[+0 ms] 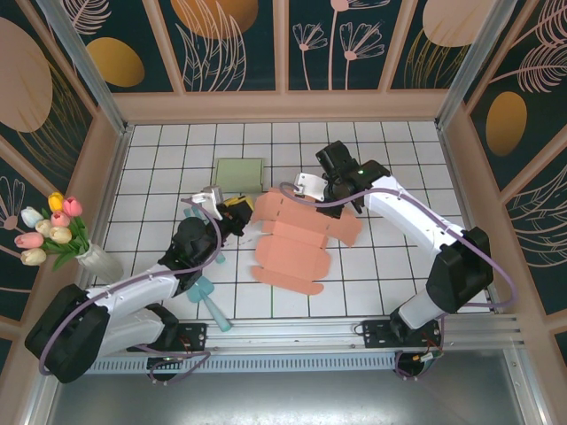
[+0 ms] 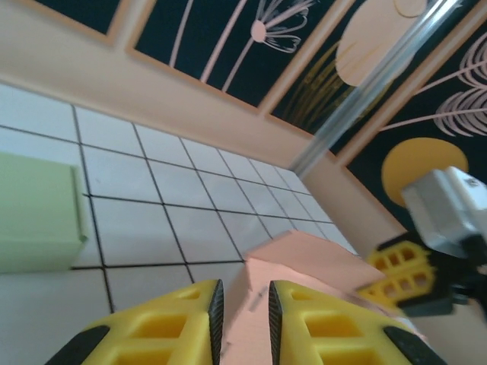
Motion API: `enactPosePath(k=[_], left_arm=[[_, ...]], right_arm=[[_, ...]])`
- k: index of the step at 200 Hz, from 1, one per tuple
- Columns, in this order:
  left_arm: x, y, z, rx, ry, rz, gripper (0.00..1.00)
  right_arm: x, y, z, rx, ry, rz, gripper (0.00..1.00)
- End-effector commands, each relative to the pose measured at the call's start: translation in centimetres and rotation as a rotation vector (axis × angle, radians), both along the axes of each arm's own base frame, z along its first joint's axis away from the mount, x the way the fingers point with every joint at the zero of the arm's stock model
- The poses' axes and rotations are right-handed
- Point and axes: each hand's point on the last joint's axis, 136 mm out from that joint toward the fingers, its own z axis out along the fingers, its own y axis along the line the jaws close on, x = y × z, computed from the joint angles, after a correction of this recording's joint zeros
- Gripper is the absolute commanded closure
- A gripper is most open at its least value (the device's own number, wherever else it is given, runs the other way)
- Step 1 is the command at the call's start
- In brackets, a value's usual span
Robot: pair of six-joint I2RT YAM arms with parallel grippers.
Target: Fold the paper box
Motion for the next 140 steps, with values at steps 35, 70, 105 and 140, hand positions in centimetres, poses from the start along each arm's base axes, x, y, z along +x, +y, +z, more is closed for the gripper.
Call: enactPosePath(k=[35,70,105,140], left_arm=[[-1.2,-3.1,-1.1,-0.108,0.151,-0.163,0.78],[0.1,-4.7,-3.0,-0.098,0.204,-0.190,0.79],[2.8,-4.8,-5.2,-0.042,0.260,-0.091,0.79],[5.0,-4.4,-7.4,0.024,0.305,0.008,0.79]], right_arm=[[0.2,-0.4,-0.4,0.015,-0.010,-0.012,1.00],[-0.8,-0.8,-0.8,0.019,-0.005,0.014,1.00],[-2.9,-1.1,-0.7,0.038,-0.038,0.134,1.00],[-5.1,-1.3,0.0,0.078,-0.146,0.280,1.00]])
